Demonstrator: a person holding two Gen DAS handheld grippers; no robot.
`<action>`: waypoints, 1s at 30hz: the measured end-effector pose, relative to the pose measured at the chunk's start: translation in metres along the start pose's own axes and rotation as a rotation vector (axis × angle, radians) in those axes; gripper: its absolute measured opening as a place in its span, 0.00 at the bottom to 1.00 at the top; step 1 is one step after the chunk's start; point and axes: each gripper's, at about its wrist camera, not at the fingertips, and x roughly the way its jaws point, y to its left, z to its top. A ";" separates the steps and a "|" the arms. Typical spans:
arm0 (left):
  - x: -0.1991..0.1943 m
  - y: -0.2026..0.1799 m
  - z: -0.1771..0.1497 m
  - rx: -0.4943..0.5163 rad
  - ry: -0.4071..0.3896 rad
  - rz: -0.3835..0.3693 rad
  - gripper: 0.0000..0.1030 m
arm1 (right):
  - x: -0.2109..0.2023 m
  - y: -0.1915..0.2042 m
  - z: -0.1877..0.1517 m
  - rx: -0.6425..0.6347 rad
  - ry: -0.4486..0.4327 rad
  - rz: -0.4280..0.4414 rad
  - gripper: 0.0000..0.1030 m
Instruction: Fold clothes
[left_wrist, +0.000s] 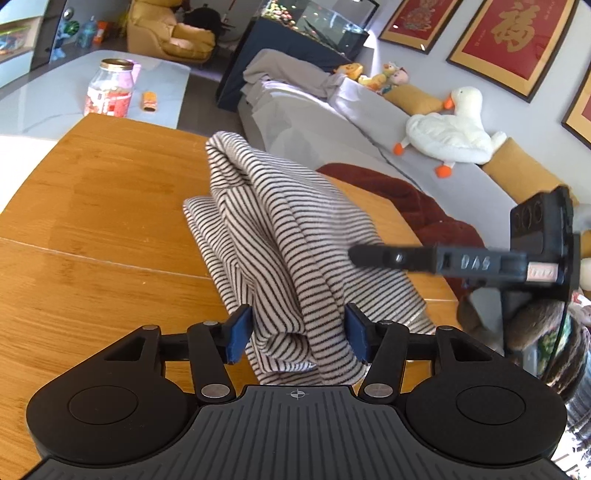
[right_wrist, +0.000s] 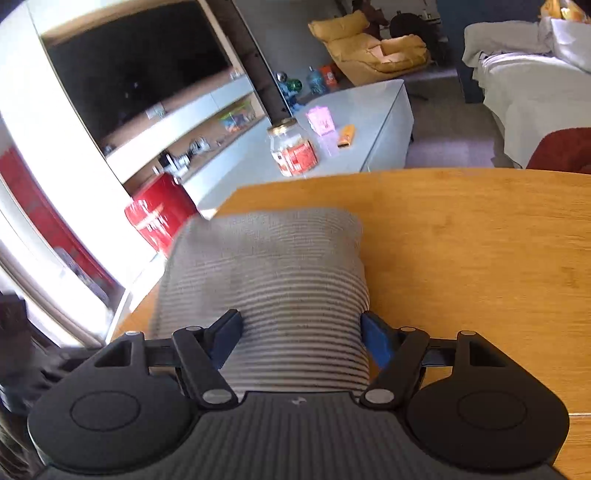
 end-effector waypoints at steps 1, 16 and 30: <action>-0.004 0.000 0.002 -0.006 -0.007 0.006 0.57 | 0.000 0.003 -0.004 -0.012 -0.011 -0.003 0.70; 0.035 0.005 0.039 -0.037 0.027 0.102 0.81 | -0.016 0.006 -0.001 -0.078 -0.059 0.052 0.83; 0.025 0.043 0.028 -0.084 0.022 0.012 0.75 | 0.056 -0.009 0.063 0.061 0.045 0.298 0.68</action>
